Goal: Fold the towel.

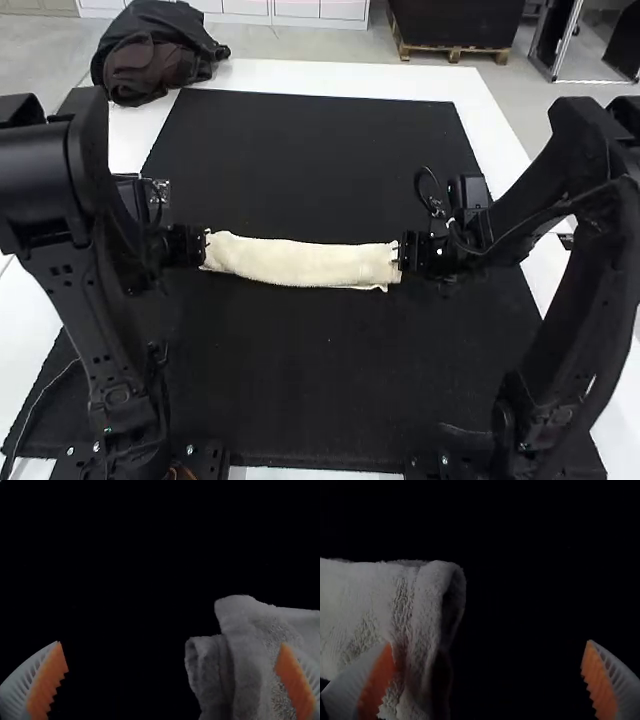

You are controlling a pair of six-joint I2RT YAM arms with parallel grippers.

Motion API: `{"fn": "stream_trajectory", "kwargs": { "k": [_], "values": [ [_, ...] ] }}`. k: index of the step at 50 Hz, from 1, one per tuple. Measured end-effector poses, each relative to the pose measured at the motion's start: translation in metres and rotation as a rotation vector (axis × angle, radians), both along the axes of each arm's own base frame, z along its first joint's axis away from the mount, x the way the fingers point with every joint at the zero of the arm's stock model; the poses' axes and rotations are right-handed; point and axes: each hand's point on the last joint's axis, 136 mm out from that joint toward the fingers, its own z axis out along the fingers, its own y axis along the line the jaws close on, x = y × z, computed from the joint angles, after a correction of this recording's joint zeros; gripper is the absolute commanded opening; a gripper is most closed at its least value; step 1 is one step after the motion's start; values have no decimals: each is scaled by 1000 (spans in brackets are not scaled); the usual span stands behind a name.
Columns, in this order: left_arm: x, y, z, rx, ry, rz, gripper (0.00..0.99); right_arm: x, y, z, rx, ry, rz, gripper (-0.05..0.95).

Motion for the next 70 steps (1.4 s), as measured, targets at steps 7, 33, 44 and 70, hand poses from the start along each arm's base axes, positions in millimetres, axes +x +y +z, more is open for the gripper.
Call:
{"fn": "stream_trajectory", "kwargs": {
  "k": [7,33,44,70],
  "values": [
    [-3,15,1,-25,1,58,972,2,2,4,24,31,3,877],
    [4,22,47,-21,-78,79,970,5,11,8,63,48,26,890],
    [3,21,52,-23,-82,79,970,2,27,-1,60,75,68,890],
    [2,21,51,-26,-75,79,970,5,43,-7,58,78,92,887]
  ]
}}
